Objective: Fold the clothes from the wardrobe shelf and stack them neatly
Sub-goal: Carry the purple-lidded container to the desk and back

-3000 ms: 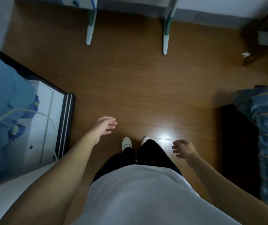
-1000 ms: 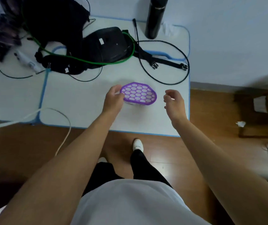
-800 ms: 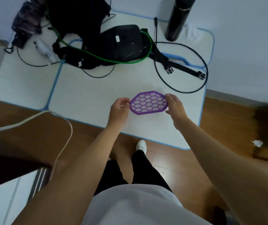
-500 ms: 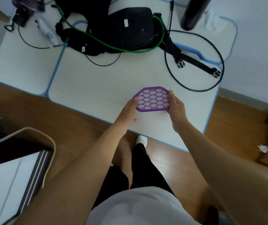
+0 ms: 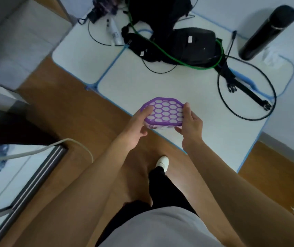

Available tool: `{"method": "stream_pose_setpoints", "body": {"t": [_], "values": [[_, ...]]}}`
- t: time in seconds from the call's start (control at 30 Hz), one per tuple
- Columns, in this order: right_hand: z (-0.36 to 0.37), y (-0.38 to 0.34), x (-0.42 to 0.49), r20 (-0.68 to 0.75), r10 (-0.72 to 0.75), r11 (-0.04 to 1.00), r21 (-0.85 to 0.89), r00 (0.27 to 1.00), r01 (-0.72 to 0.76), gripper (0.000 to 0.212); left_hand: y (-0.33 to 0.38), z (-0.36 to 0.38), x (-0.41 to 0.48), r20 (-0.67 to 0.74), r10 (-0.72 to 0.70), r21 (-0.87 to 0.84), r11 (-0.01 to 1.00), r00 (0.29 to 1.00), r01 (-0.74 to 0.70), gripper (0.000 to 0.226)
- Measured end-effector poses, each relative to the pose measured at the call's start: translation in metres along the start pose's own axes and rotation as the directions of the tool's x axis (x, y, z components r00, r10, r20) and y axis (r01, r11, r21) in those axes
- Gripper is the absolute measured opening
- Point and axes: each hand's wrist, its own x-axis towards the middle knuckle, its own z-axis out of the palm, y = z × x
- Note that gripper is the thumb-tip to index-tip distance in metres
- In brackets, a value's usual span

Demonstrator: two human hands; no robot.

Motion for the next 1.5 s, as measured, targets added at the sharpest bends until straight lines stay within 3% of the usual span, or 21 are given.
{"method": "stream_pose_setpoints", "body": {"t": [0.2,0.37,0.5,0.63,0.73,0.87,1.07,1.27,1.5], "values": [[0.082,-0.008,-0.089,0.301,-0.103,0.989,-0.071,0.948,0.130,0.019,0.000,-0.119,-0.086,-0.192,0.177,-0.044,0.981,0.965,-0.188,0.066],[0.159,0.011,-0.190,0.594,-0.082,0.989,-0.051,0.800,0.139,0.032,-0.020,-0.215,-0.178,-0.304,0.237,-0.218,0.926,0.923,-0.309,0.043],[0.216,0.037,-0.267,0.723,-0.048,0.986,-0.077,0.690,0.149,0.039,-0.049,-0.287,-0.253,-0.400,0.311,-0.217,0.882,0.862,-0.418,0.039],[0.271,0.057,-0.343,0.770,-0.007,0.979,-0.126,0.638,0.163,0.037,-0.074,-0.346,-0.328,-0.512,0.354,-0.189,0.842,0.782,-0.505,0.034],[0.311,0.068,-0.396,0.808,0.011,0.974,-0.142,0.589,0.176,0.038,-0.085,-0.384,-0.379,-0.611,0.393,-0.150,0.795,0.687,-0.588,0.043],[0.361,0.074,-0.457,0.862,0.050,0.968,-0.167,0.505,0.189,0.042,-0.087,-0.431,-0.430,-0.721,0.393,-0.118,0.743,0.571,-0.659,0.039],[0.442,0.069,-0.532,0.904,0.150,0.957,-0.234,0.400,0.170,0.051,-0.074,-0.515,-0.475,-0.808,0.353,-0.088,0.719,0.471,-0.689,0.046],[0.528,0.060,-0.580,0.964,0.140,0.967,-0.182,0.225,0.179,0.045,-0.043,-0.602,-0.501,-0.867,0.346,-0.025,0.689,0.359,-0.724,0.046],[0.633,0.047,-0.621,0.971,0.085,0.938,-0.154,0.223,0.309,0.052,0.005,-0.697,-0.521,-0.886,0.339,-0.005,0.675,0.316,-0.738,0.045]]}}
